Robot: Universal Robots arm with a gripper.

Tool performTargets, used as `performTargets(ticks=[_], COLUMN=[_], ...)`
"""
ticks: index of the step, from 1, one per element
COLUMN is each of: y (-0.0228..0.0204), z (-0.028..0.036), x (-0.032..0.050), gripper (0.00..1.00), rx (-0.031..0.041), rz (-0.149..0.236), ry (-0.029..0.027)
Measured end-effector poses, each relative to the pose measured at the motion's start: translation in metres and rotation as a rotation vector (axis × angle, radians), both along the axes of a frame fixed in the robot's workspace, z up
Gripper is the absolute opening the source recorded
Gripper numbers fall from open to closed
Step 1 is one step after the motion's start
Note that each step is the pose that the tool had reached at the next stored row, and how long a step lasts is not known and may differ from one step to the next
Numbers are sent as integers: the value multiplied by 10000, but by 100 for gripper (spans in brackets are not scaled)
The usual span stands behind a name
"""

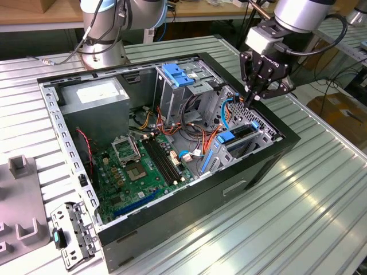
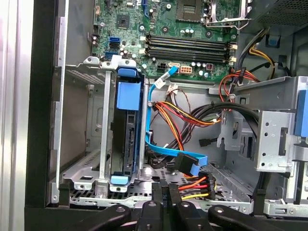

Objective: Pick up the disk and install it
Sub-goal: 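Insert the first disk wire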

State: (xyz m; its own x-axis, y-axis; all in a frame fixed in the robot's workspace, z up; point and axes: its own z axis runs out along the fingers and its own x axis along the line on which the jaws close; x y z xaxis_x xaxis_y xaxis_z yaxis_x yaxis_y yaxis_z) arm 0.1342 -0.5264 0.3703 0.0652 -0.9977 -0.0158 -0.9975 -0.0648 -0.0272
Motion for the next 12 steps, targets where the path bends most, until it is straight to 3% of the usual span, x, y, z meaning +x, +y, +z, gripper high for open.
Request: performTargets(ticks=[9,12], y=[-3,-25], z=[0,-5], x=[-59,-62], gripper=[17,17], rx=[-1,-1], rz=[2,-2], ry=[0,0])
